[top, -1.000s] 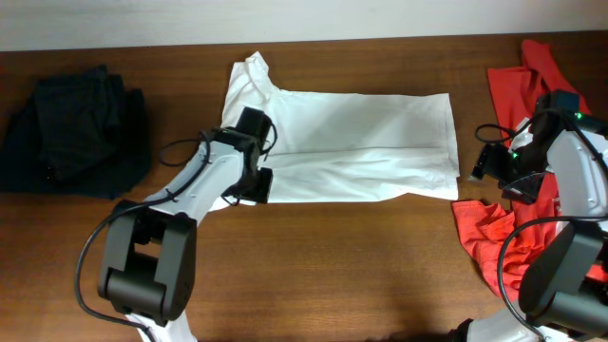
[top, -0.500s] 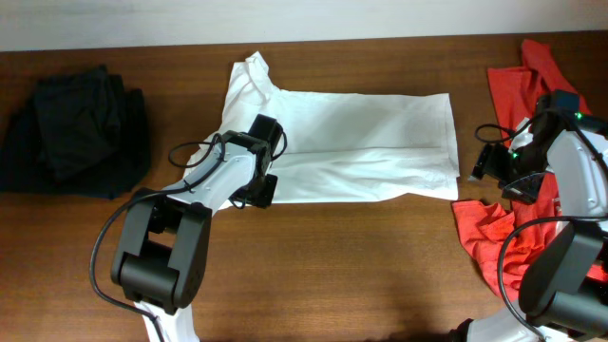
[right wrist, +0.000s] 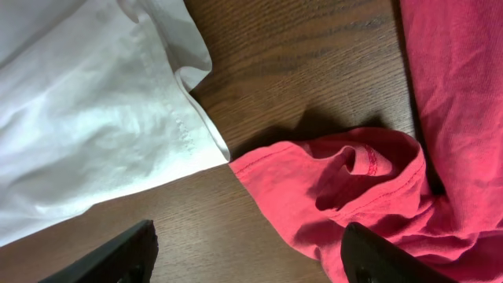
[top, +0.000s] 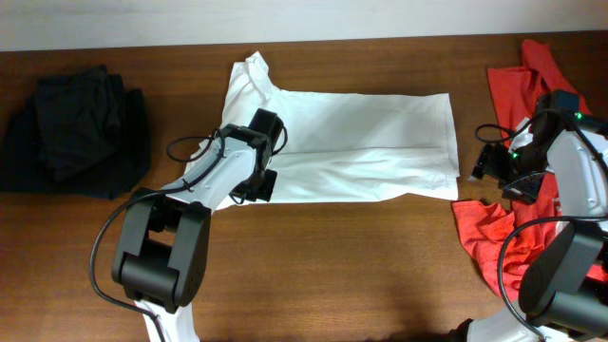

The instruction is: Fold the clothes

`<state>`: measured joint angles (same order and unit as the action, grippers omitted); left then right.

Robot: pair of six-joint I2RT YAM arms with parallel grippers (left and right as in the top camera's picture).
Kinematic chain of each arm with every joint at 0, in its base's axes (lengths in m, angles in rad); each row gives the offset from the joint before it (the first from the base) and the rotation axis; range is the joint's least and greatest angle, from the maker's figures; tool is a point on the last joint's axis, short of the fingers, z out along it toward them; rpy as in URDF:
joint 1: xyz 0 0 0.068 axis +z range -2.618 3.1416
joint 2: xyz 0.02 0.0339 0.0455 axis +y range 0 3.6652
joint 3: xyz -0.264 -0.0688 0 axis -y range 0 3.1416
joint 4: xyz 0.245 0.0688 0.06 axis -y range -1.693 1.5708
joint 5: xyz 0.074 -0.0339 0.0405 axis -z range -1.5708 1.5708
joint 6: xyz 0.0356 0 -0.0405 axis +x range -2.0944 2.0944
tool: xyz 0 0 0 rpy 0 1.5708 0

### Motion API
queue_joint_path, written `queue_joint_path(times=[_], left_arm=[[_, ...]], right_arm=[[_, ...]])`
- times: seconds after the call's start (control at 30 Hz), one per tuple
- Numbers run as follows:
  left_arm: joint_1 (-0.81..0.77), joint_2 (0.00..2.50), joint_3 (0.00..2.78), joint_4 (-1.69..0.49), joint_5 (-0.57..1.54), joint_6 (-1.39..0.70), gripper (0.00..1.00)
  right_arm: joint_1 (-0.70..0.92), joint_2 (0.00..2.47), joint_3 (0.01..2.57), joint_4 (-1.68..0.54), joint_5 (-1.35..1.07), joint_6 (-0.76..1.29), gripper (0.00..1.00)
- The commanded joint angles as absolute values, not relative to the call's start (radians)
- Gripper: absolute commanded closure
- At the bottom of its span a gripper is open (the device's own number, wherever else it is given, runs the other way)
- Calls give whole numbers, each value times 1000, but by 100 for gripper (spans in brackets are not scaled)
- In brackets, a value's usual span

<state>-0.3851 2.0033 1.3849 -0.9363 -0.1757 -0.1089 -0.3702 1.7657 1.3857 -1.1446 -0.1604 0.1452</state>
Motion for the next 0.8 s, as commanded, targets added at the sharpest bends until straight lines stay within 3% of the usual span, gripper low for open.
queue_joint_path(times=[0.0, 0.2, 0.23, 0.3, 0.33, 0.4, 0.6, 0.77], left_arm=[[-383, 2014, 1496, -958, -247, -107, 99], [-382, 2014, 1766, -926, -234, -107, 98], [-383, 2014, 1798, -913, -208, -107, 86], [-384, 2014, 1828, -895, -148, -107, 35], [-384, 2014, 1828, -899, -135, -107, 28], [-382, 2023, 1827, -949, -136, -107, 24], [-340, 2049, 1822, -1196, -152, -130, 26], [-242, 2049, 1798, -1282, -153, -239, 26]], right_arm=[[-366, 1763, 1390, -1143, -165, 134, 22], [-366, 1763, 1390, -1141, -165, 134, 22], [-366, 1763, 1390, -1141, -165, 134, 22], [-366, 1763, 1390, -1142, -165, 134, 22], [-366, 1763, 1390, -1142, -165, 134, 22], [-366, 1763, 1390, -1142, -165, 134, 22], [-366, 1763, 1390, -1140, -165, 134, 22], [-366, 1763, 1390, -1118, -189, 103, 22]])
